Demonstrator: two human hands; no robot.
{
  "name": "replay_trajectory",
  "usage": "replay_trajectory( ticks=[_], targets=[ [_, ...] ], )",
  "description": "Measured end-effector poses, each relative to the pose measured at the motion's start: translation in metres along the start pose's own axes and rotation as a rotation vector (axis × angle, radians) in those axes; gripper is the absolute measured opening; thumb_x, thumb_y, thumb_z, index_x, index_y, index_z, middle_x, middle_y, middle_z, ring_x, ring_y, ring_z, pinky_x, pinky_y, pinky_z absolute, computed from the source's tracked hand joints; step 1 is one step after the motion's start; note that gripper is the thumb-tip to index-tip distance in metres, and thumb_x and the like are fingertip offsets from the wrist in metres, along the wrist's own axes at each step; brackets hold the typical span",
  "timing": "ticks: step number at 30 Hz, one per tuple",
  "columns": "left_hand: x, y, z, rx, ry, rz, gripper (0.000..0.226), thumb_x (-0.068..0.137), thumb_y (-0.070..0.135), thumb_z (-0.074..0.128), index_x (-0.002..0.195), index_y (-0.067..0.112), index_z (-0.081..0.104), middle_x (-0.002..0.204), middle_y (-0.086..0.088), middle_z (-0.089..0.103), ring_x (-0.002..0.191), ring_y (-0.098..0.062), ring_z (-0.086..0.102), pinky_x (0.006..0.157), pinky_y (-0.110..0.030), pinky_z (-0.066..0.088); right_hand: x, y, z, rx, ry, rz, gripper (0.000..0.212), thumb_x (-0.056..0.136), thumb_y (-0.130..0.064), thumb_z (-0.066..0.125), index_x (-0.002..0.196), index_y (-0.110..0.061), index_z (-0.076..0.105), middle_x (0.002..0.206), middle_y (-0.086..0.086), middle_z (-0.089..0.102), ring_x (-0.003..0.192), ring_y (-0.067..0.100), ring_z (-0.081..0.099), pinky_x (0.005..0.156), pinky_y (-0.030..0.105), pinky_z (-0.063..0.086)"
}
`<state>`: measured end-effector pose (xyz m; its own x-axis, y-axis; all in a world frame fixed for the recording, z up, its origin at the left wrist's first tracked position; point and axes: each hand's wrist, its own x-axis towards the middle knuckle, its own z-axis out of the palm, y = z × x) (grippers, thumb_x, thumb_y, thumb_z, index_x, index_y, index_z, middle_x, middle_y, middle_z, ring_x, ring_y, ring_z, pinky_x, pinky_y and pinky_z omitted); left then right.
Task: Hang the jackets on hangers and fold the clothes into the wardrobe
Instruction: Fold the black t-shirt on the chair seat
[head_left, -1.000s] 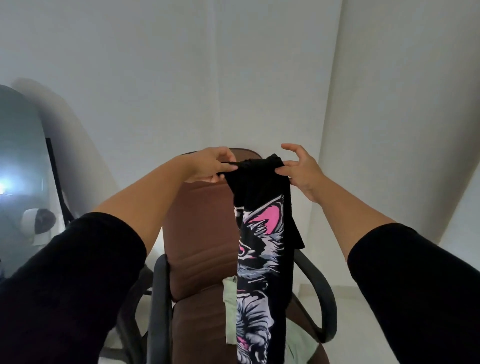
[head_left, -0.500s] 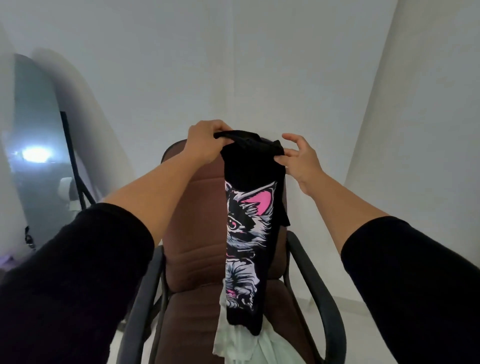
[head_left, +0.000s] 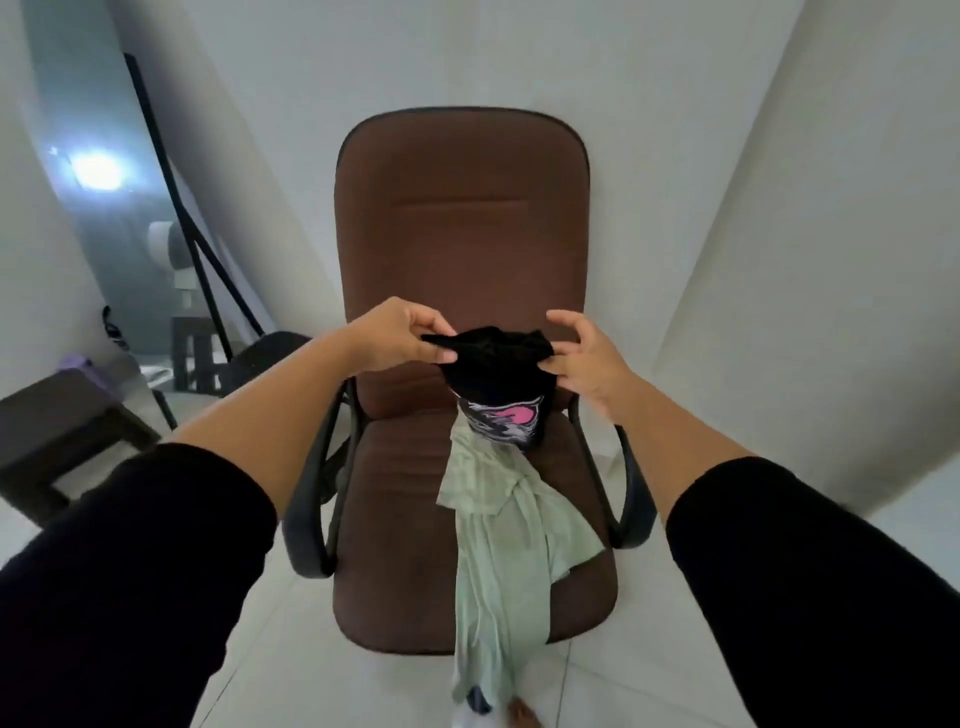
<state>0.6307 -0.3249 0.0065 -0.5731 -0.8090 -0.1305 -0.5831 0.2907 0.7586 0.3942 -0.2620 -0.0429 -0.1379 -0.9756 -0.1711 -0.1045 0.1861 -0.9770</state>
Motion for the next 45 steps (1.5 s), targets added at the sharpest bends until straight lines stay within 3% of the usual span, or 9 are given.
replay_trajectory(
  ticks=[4, 8, 11, 16, 23, 26, 34, 39, 45],
  targets=[
    [-0.06, -0.064, 0.069, 0.054, -0.354, -0.294, 0.013, 0.081, 0.016, 0.072, 0.09, 0.023, 0.068, 0.063, 0.014, 0.061, 0.062, -0.007, 0.048, 0.064, -0.016, 0.04, -0.07, 0.101, 0.039, 0.025, -0.124, 0.251, 0.058, 0.084, 0.017, 0.051, 0.131, -0.015, 0.042, 0.105, 0.028, 0.057, 0.094, 0.029, 0.054, 0.072, 0.035, 0.046],
    [-0.095, -0.119, 0.122, 0.002, -0.546, -0.466, 0.018, 0.081, 0.014, 0.072, 0.091, 0.027, 0.067, 0.07, 0.013, 0.06, 0.062, -0.004, 0.047, 0.061, -0.016, 0.04, -0.114, 0.179, 0.068, -0.051, -0.175, 0.422, 0.056, 0.083, 0.015, 0.054, 0.127, -0.019, 0.044, 0.097, 0.02, 0.06, 0.091, 0.026, 0.055, 0.092, 0.048, 0.047],
    [-0.1, -0.139, 0.145, -0.042, -0.522, -0.466, 0.018, 0.083, 0.013, 0.069, 0.096, 0.026, 0.067, 0.076, 0.01, 0.06, 0.062, -0.004, 0.049, 0.059, -0.014, 0.04, -0.12, 0.208, 0.074, -0.114, -0.135, 0.45, 0.053, 0.083, 0.01, 0.057, 0.124, -0.023, 0.046, 0.09, 0.011, 0.066, 0.09, 0.025, 0.058, 0.084, 0.041, 0.048],
    [-0.068, -0.154, 0.164, -0.069, -0.239, -0.278, 0.032, 0.084, 0.01, 0.068, 0.112, 0.023, 0.062, 0.116, 0.003, 0.064, 0.105, -0.015, 0.06, 0.097, -0.031, 0.046, -0.098, 0.218, 0.068, -0.12, 0.012, 0.389, 0.058, 0.083, 0.011, 0.055, 0.128, -0.023, 0.043, 0.088, 0.004, 0.065, 0.096, 0.025, 0.063, 0.09, 0.041, 0.051],
    [0.02, -0.164, 0.176, 0.015, 0.184, -0.2, 0.036, 0.084, 0.009, 0.063, 0.115, 0.025, 0.06, 0.106, 0.0, 0.069, 0.094, -0.018, 0.064, 0.089, -0.025, 0.046, -0.014, 0.225, 0.05, -0.161, 0.142, 0.252, 0.055, 0.089, 0.001, 0.054, 0.132, -0.029, 0.039, 0.098, 0.002, 0.067, 0.091, 0.017, 0.064, 0.075, 0.022, 0.051],
    [0.059, -0.176, 0.182, -0.041, 0.25, -0.247, 0.038, 0.085, 0.01, 0.062, 0.12, 0.023, 0.056, 0.111, -0.003, 0.067, 0.1, -0.02, 0.062, 0.093, -0.027, 0.046, 0.029, 0.234, 0.046, -0.22, 0.173, 0.245, 0.054, 0.091, -0.003, 0.053, 0.133, -0.033, 0.038, 0.093, -0.005, 0.066, 0.101, 0.019, 0.061, 0.085, 0.027, 0.048],
    [0.088, -0.24, 0.246, 0.102, -0.066, -0.445, 0.069, 0.086, 0.024, 0.065, 0.145, 0.023, 0.029, 0.148, -0.013, 0.03, 0.135, -0.028, 0.033, 0.11, -0.031, 0.026, 0.064, 0.297, 0.062, -0.559, -0.018, 0.379, 0.076, 0.09, -0.028, 0.061, 0.15, -0.026, 0.014, 0.141, 0.007, 0.044, 0.125, 0.027, 0.048, 0.099, 0.035, 0.04],
    [0.063, -0.265, 0.287, 0.006, -0.092, -0.652, 0.074, 0.086, 0.025, 0.066, 0.146, 0.026, 0.023, 0.136, -0.018, 0.039, 0.123, -0.034, 0.045, 0.106, -0.038, 0.035, 0.044, 0.337, 0.079, -0.619, 0.161, 0.67, 0.067, 0.082, -0.047, 0.064, 0.133, -0.012, 0.039, 0.126, 0.014, 0.052, 0.117, 0.033, 0.051, 0.093, 0.045, 0.048],
    [0.058, -0.268, 0.292, -0.057, -0.045, -0.609, 0.08, 0.089, 0.015, 0.061, 0.145, 0.045, 0.013, 0.111, -0.015, 0.059, 0.082, -0.025, 0.062, 0.079, -0.033, 0.053, 0.038, 0.337, 0.088, -0.594, 0.157, 0.389, 0.08, 0.087, -0.013, 0.062, 0.148, -0.033, 0.014, 0.108, 0.01, 0.064, 0.094, 0.027, 0.061, 0.085, 0.038, 0.05]
  ],
)
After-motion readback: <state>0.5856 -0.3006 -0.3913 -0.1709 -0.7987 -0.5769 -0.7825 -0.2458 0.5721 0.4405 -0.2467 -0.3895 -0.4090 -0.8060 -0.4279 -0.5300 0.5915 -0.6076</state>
